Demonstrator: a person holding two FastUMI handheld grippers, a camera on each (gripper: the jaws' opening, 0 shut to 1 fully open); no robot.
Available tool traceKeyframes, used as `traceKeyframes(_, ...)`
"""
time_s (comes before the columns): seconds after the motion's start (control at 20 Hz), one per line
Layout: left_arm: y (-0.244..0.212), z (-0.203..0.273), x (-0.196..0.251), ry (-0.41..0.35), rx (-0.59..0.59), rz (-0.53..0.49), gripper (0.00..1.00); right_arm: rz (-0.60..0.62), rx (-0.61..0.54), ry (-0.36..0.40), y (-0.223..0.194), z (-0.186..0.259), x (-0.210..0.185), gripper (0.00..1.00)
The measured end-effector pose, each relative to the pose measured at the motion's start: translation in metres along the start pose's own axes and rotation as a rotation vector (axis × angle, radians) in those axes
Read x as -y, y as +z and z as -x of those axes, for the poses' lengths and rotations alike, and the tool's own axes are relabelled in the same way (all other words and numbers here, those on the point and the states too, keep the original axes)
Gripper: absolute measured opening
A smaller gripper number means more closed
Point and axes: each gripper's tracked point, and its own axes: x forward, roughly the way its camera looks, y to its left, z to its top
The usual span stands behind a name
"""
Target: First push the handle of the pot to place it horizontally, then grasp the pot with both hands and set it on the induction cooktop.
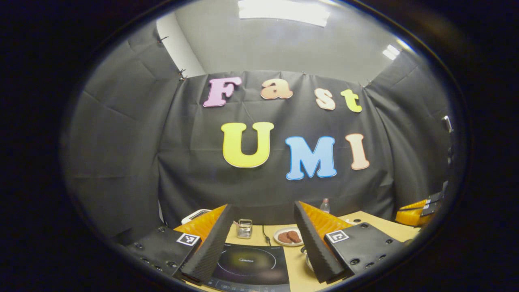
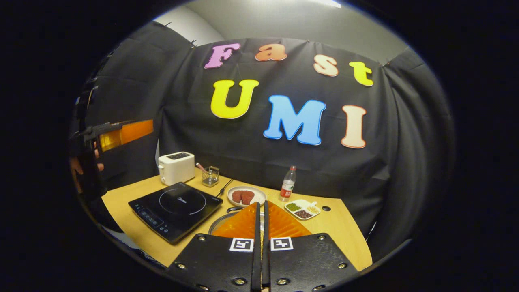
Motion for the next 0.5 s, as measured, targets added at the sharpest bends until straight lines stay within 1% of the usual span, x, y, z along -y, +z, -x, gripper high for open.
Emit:
traceKeyframes(0.1,-0.001,-0.010,0.009,0.007,-0.003,-0.004,0.97,0.023,-0.050,0.055,-0.021,-0.001,0.000,0.01)
traceKeyframes(0.15,-0.002,-0.015,0.013,0.015,-0.003,-0.011,1.00,0.030,-0.072,0.079,-0.031,-0.003,0.000,0.01)
traceKeyframes(0.2,-0.003,-0.018,0.016,0.025,-0.005,-0.016,0.97,0.030,-0.096,0.109,-0.043,-0.005,0.000,0.01)
traceKeyframes(0.4,-0.007,-0.034,0.033,0.050,-0.019,-0.022,0.98,-0.008,-0.210,0.231,-0.090,-0.008,-0.004,0.01)
traceKeyframes(0.45,-0.008,-0.037,0.036,0.059,-0.023,-0.030,1.00,-0.016,-0.248,0.260,-0.103,-0.009,-0.004,0.01)
traceKeyframes(0.5,-0.009,-0.039,0.039,0.065,-0.026,-0.037,0.97,-0.023,-0.286,0.288,-0.117,-0.011,-0.005,0.01)
